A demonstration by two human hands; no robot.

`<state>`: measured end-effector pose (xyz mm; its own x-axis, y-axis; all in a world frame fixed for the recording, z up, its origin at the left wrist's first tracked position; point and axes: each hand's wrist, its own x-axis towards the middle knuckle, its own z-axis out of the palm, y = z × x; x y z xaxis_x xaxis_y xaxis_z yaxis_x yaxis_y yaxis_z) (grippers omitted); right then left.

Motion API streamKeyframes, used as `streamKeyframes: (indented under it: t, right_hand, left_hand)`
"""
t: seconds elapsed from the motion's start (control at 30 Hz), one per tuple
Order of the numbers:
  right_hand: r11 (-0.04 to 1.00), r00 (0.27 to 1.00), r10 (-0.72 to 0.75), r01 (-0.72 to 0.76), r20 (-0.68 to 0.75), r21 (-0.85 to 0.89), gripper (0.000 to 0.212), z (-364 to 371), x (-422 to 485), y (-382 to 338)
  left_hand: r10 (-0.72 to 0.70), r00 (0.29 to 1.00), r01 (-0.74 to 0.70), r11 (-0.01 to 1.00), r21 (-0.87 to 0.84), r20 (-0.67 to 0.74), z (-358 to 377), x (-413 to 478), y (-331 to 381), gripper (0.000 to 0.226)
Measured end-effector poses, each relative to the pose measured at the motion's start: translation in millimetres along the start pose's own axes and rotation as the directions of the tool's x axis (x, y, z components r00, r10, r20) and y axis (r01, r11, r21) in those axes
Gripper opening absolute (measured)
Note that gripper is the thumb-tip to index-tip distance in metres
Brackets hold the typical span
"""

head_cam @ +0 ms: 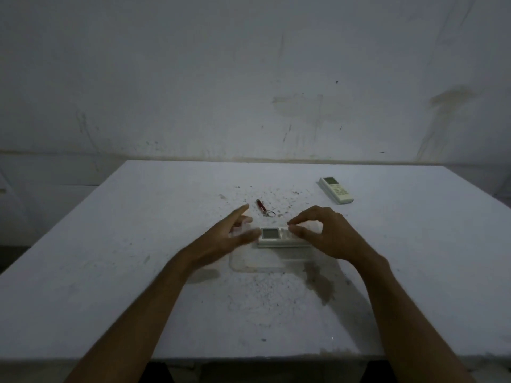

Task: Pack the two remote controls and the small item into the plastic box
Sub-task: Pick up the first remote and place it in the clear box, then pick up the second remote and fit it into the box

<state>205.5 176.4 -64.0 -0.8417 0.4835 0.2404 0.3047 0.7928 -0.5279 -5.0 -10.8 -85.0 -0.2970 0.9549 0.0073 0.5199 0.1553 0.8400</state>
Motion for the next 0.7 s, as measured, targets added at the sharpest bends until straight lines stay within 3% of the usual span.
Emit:
streamKeyframes:
  t: [0.1, 0.2, 0.27, 0.4, 0.53, 0.63, 0.7]
  right_hand:
    - [0.997, 0.991, 0.069, -0.065, -0.116, 0.034, 0.022, -16.2, 1.7, 13.9]
    - [0.988, 0.972, 0.155, -0.155, -0.178, 0.011, 0.022, -34.5, 6.8, 35.4]
    - [0.966, 0.94, 0.253, -0.256, -0.229, 0.017, 0.021, -43.5, 13.4, 53.7]
    - [0.904, 0.855, 0.402, -0.427, -0.329, -0.006, 0.032, -45.8, 33.1, 91.6]
    - [0.822, 0.784, 0.545, -0.57, -0.298, 0.004, 0.054, -37.6, 60.7, 114.9]
    - [0.806, 0.775, 0.569, -0.592, -0.274, -0.003, 0.067, -28.5, 72.7, 122.1]
    - [0.836, 0.796, 0.523, -0.548, -0.304, 0.003, 0.062, -21.8, 71.3, 130.1]
  left_hand:
    - [0.018, 0.997, -0.016, 0.999, 0.029, -0.073, -11.4, 27.4, 11.8, 0.111]
    - [0.069, 0.987, -0.042, 0.982, 0.183, -0.145, -11.4, 77.0, 19.1, 0.067]
    - [0.117, 0.988, -0.076, 0.938, 0.338, -0.102, -3.8, 113.4, 27.9, 0.049]
    - [0.13, 0.989, -0.145, 0.858, 0.493, 0.064, 28.6, 170.6, 44.5, 0.062]
    - [-0.081, 0.965, -0.092, 0.784, 0.613, 0.248, 55.4, 200.4, 29.6, 0.083]
    - [-0.124, 0.949, -0.09, 0.775, 0.625, 0.291, 56.1, 201.9, 23.0, 0.08]
    - [-0.132, 0.941, -0.104, 0.765, 0.636, 0.312, 56.0, 201.7, 23.1, 0.077]
